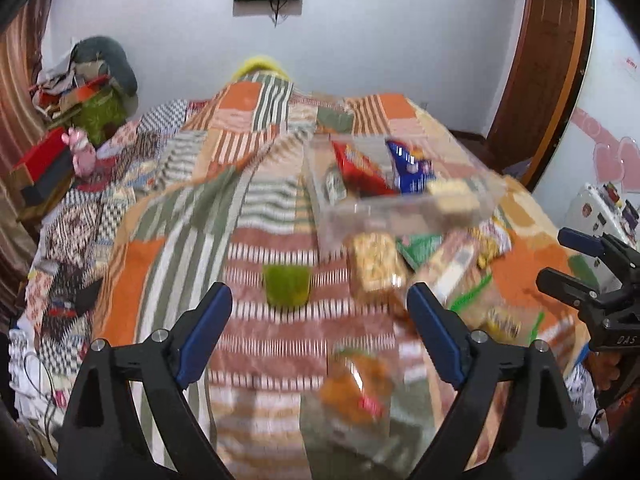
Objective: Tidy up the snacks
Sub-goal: 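Grasp the orange nugget bag with the left tool while the right grasps the green-trimmed bag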
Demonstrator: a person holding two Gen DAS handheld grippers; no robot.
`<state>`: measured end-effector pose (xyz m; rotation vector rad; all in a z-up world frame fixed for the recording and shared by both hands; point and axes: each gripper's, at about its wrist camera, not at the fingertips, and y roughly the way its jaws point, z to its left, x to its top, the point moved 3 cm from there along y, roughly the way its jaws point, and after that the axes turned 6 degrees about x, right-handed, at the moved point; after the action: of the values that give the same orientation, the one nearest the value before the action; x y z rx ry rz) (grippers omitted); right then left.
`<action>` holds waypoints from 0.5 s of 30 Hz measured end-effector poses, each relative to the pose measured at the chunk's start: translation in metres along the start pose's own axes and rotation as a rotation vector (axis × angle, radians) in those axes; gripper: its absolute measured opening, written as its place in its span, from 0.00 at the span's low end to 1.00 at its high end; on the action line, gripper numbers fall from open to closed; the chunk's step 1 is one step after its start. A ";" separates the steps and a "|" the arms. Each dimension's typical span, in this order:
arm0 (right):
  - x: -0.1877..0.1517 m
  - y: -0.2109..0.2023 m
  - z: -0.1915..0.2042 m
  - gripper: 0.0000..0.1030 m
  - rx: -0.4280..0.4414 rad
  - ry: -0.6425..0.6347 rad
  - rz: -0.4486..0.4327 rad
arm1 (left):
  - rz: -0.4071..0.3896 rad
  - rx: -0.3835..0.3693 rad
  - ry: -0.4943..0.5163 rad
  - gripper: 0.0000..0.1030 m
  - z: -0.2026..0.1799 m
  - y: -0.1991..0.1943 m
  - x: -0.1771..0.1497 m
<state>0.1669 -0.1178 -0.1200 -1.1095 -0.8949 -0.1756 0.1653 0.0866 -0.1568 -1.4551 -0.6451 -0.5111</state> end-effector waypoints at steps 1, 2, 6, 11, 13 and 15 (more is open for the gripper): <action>-0.005 0.002 0.003 0.93 0.001 -0.001 0.013 | 0.010 0.000 0.002 0.87 0.000 0.001 -0.005; -0.009 0.005 0.004 0.93 0.003 -0.002 0.027 | 0.023 0.001 0.007 0.87 -0.002 0.002 -0.013; -0.024 0.015 0.008 0.93 0.019 0.001 0.080 | 0.067 -0.011 0.018 0.87 -0.010 0.010 -0.034; -0.037 0.027 0.009 0.93 0.030 0.012 0.122 | 0.127 -0.052 0.020 0.87 -0.021 0.025 -0.057; -0.041 0.033 0.012 0.93 0.035 0.009 0.139 | 0.145 -0.055 0.023 0.87 -0.025 0.031 -0.061; -0.045 0.037 0.016 0.92 0.038 0.003 0.153 | 0.168 -0.064 0.020 0.87 -0.028 0.038 -0.067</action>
<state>0.1491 -0.1005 -0.1750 -1.1367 -0.8041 -0.0337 0.1442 0.0570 -0.2304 -1.5477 -0.4899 -0.4178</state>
